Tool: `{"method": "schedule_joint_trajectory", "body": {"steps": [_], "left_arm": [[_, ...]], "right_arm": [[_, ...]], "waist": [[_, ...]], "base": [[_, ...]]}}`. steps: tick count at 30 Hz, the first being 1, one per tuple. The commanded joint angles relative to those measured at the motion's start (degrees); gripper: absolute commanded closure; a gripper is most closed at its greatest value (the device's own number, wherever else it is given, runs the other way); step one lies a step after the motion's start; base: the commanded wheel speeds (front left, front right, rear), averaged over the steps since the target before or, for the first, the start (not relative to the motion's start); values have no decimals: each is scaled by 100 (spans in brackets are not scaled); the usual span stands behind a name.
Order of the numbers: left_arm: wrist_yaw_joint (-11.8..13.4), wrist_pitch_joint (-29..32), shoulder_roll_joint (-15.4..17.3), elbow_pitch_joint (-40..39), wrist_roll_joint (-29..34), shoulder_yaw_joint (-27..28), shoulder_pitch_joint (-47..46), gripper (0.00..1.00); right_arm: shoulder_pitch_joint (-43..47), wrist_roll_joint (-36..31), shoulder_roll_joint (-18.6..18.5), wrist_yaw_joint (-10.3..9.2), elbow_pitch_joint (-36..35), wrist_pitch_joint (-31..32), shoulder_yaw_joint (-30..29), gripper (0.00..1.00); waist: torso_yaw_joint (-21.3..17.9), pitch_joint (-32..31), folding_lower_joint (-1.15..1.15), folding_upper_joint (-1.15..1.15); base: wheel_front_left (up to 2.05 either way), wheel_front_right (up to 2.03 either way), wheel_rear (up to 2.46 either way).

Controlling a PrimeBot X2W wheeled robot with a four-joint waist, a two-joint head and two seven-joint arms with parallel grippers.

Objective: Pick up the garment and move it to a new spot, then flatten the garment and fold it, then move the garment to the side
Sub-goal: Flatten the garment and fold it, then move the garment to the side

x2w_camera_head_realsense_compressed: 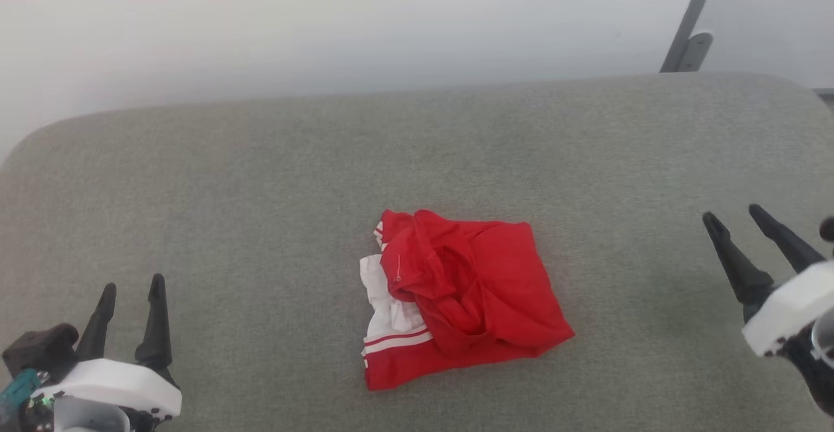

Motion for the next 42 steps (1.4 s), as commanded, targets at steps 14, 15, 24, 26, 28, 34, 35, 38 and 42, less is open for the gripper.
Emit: {"method": "schedule_joint_trajectory", "body": {"steps": [14, 15, 24, 26, 28, 34, 35, 38, 42], "left_arm": [[-7, -24, 71, -49, 20, 236, 368, 0], [-7, -24, 69, -49, 22, 249, 390, 0], [-8, -24, 8, -34, 41, 297, 423, 0], [-8, -24, 6, -36, 45, 288, 411, 0], [-8, -24, 2, -38, 46, 291, 397, 0], [-8, -24, 0, -57, 48, 289, 426, 0], [-8, -24, -2, -56, 51, 286, 436, 0], [-8, -24, -8, -43, 58, 281, 435, 0], [-8, -24, -15, -28, 68, 251, 389, 0]], "right_arm": [[592, -520, 344, 0, 673, -1326, -279, 0], [599, -548, 348, 0, 689, -1350, -289, 0], [652, -539, 377, 0, 773, -1487, -302, 0], [654, -525, 369, 0, 782, -1503, -293, 0], [650, -511, 371, 0, 777, -1531, -291, 0], [665, -512, 396, 0, 806, -1562, -258, 0], [670, -505, 399, 0, 817, -1568, -252, 0], [677, -470, 424, 0, 832, -1578, -230, 0], [648, -368, 458, 0, 821, -1502, -144, 0]], "waist": [[-125, -248, 0, 0], [-123, -251, 0, 0], [-96, -266, 0, 0], [-88, -263, 0, 0], [-82, -259, 0, 0], [-61, -264, 0, 0], [-56, -267, 0, 0], [-38, -273, 0, 0], [15, -268, 0, 0]], "base": [[0, 0, 0], [0, 0, 0], [0, 0, 0], [0, 0, 0], [0, 0, 0], [0, 0, 0], [0, 0, 0], [0, 0, 0], [0, 0, 0]]}}
